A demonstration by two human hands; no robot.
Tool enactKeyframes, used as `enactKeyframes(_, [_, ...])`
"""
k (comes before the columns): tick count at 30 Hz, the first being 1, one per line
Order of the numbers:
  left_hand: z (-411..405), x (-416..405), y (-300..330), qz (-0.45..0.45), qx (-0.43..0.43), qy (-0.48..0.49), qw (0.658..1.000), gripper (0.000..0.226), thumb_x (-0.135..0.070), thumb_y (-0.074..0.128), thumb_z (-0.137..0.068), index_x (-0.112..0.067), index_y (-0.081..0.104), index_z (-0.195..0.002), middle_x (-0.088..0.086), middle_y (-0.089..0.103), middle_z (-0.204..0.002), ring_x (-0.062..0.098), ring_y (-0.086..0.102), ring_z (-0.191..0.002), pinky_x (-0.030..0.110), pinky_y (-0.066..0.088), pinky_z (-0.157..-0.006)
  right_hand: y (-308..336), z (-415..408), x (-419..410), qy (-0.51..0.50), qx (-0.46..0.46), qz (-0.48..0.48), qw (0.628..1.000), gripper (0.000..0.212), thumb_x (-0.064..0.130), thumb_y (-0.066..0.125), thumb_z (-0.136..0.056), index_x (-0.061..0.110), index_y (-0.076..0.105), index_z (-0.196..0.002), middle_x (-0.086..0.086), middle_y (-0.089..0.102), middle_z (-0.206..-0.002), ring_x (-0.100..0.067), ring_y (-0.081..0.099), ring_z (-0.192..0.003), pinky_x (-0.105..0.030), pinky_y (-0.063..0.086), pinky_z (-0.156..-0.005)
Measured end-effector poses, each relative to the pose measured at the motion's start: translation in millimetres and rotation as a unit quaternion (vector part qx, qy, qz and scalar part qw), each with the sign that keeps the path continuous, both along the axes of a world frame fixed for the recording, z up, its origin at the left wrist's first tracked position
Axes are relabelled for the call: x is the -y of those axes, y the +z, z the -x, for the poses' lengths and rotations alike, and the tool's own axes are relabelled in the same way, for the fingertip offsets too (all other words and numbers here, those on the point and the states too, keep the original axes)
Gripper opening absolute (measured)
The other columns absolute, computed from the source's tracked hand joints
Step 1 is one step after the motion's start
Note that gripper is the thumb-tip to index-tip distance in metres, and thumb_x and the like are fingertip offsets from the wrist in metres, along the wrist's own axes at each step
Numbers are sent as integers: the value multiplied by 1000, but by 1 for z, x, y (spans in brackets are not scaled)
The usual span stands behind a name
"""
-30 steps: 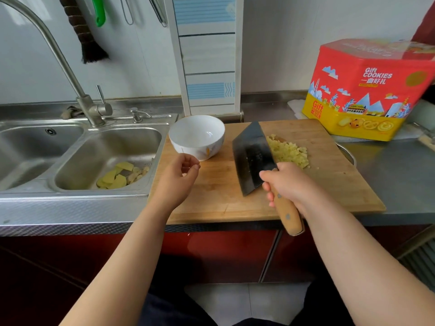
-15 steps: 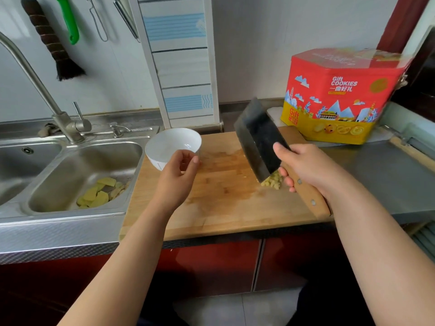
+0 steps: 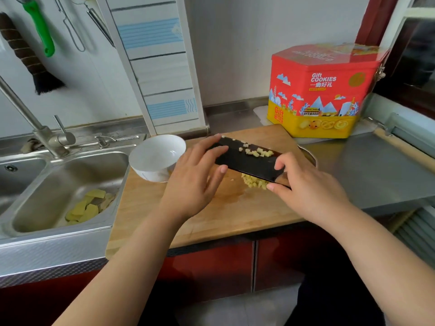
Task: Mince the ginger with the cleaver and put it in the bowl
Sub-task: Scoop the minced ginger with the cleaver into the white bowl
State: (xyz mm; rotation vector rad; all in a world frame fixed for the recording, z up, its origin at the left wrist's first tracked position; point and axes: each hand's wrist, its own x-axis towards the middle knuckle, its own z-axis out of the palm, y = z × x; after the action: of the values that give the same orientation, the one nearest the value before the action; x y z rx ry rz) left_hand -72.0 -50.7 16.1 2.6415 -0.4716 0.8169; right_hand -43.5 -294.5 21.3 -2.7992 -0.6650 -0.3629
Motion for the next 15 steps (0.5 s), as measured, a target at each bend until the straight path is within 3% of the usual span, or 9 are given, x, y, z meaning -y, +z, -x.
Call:
enactKeyframes(3, [-8,26,-8,-132,-51,-19,990,49,-48,24,-102,-30,36,-146,1,20,-159,25,20,-145,43,17,-116,-11,5,2,-15,24,5,1000,38,53,54,-91,27,32,-108,6,59,-98,-21,59,-92,-33,43,-63])
enactKeyframes(6, [-23,54,-17,-207,-87,-23,974,49,-51,17,-102,-40,28,-148,0,10,-162,31,9,-148,52,11,-118,-16,10,2,-12,35,-14,999,40,50,59,-90,21,38,-107,9,48,-86,-22,61,-89,-34,44,-65])
enactKeyframes(10, [-46,76,-22,-263,-123,-24,957,53,-57,3,-98,-48,12,-149,-3,-4,-162,32,-4,-148,56,2,-118,-24,12,3,-29,49,4,998,53,51,64,-87,13,43,-119,3,59,-85,-22,63,-81,-30,33,-57])
enactKeyframes(12, [-54,80,-24,-279,-154,-25,948,54,-60,-1,-95,-50,2,-149,-6,-13,-161,30,-12,-147,55,-5,-117,-31,9,8,-23,78,4,997,54,47,74,-81,11,49,-112,4,54,-72,-22,62,-67,-29,30,-51])
enactKeyframes(15, [-62,82,-26,-279,-187,-27,942,54,-60,0,-95,-51,-3,-148,-7,-16,-160,28,-18,-146,55,-9,-116,-38,9,17,-15,67,8,998,50,46,75,-79,15,45,-105,10,45,-69,-19,57,-59,-29,33,-46])
